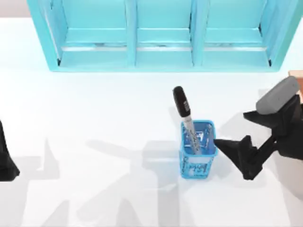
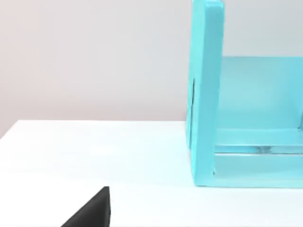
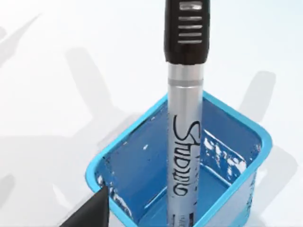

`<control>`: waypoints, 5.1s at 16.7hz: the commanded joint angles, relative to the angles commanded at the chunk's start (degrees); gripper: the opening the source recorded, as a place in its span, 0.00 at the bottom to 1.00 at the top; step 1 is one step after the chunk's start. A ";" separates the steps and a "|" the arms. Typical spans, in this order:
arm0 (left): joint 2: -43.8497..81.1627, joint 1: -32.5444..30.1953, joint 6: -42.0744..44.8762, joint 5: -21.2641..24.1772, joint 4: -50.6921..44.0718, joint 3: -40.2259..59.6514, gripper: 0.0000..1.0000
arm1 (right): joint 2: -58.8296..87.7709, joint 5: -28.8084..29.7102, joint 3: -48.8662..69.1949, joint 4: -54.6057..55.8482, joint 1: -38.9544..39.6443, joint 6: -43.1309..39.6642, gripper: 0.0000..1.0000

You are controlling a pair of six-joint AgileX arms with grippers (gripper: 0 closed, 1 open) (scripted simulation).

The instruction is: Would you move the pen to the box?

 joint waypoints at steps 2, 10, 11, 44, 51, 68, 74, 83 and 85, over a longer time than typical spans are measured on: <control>0.00 0.00 0.00 0.00 0.00 0.00 1.00 | 3.44 -1.25 1.37 0.22 1.09 -0.27 1.00; 0.00 0.00 0.00 0.00 0.00 0.00 1.00 | 5.22 -1.32 1.93 1.02 1.61 -0.07 1.00; 0.00 0.00 0.00 0.00 0.00 0.00 1.00 | 6.60 -0.95 2.47 2.15 2.16 0.29 1.00; 0.00 0.00 0.00 0.00 0.00 0.00 1.00 | 31.43 5.82 10.76 20.55 10.21 5.56 0.00; 0.00 0.00 0.00 0.00 0.00 0.00 1.00 | 29.62 3.21 12.55 16.50 8.24 3.75 0.00; 0.00 0.00 0.00 0.00 0.00 0.00 1.00 | 4.86 -18.03 27.92 -35.14 -19.77 -17.54 0.00; 0.00 0.00 0.00 0.00 0.00 0.00 1.00 | 5.32 -15.04 30.92 -39.24 -22.41 -18.97 0.00; 0.00 0.00 0.00 0.00 0.00 0.00 1.00 | 3.71 4.92 44.78 -65.93 -40.99 -25.33 0.00; 0.00 0.00 0.00 0.00 0.00 0.00 1.00 | 3.44 6.22 45.53 -67.24 -42.17 -25.79 0.00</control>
